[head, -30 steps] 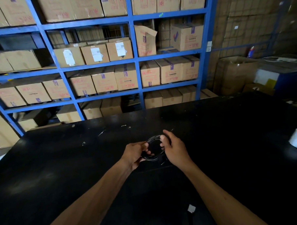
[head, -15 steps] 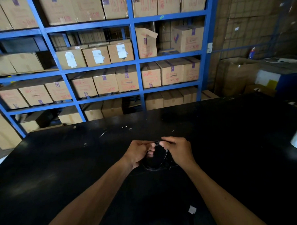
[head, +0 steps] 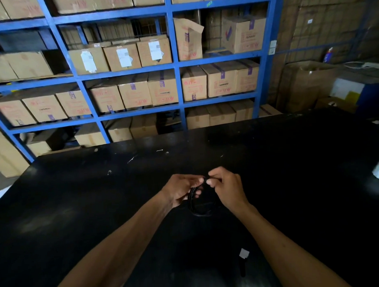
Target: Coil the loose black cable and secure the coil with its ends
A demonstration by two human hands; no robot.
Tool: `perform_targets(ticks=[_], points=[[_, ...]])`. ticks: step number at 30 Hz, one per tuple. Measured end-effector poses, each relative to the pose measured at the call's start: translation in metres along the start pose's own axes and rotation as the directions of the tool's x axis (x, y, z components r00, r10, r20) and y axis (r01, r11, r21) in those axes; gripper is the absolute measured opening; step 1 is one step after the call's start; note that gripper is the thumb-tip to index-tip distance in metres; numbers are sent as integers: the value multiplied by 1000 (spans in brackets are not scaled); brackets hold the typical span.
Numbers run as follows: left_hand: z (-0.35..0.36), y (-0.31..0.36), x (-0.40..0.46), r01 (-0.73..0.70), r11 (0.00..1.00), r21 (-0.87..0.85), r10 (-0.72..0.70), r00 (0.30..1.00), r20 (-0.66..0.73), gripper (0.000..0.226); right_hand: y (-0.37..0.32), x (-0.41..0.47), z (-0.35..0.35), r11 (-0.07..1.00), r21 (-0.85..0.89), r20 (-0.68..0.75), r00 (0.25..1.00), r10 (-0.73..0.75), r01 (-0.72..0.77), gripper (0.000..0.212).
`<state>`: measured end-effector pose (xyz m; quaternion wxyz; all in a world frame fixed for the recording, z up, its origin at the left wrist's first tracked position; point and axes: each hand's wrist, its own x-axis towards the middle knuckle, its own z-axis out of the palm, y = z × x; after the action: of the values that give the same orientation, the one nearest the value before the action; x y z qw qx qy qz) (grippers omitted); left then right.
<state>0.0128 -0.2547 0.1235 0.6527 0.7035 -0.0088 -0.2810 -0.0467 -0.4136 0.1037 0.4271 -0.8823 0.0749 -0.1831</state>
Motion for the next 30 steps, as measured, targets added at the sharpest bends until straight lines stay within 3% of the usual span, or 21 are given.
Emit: perform_targets(ticks=[6, 12, 14, 16, 19, 23, 24, 27, 30], points=[[6, -35, 6, -101, 979, 175, 102, 995, 4, 21, 24, -8, 4, 988, 58, 112, 984, 137, -145, 10], [21, -79, 23, -41, 991, 128, 61, 987, -150, 8, 62, -21, 5, 946, 129, 174, 946, 275, -299, 11], [20, -99, 31, -3, 988, 154, 31, 984, -176, 8, 86, -28, -1, 929, 15, 188, 914, 360, -369, 14], [16, -115, 36, 37, 984, 176, -1, 981, -196, 10, 113, -42, -7, 902, -217, 252, 871, 422, -374, 22], [15, -135, 47, 100, 982, 160, -57, 964, -258, 13, 145, -70, -7, 767, -477, 335, 718, 611, -430, 21], [28, -152, 61, 146, 978, 149, -95, 948, -303, 13, 166, -104, 27, 581, -436, 149, 582, 799, -687, 84], [31, -155, 64, 153, 977, 149, -103, 948, -301, 13, 166, -108, 37, 543, -397, 95, 555, 826, -740, 92], [39, -157, 70, 166, 972, 166, -118, 956, -269, 15, 163, -111, 58, 515, -372, 25, 546, 837, -772, 85], [38, -156, 72, 167, 972, 166, -120, 958, -260, 17, 166, -107, 60, 534, -437, 13, 588, 809, -724, 53]])
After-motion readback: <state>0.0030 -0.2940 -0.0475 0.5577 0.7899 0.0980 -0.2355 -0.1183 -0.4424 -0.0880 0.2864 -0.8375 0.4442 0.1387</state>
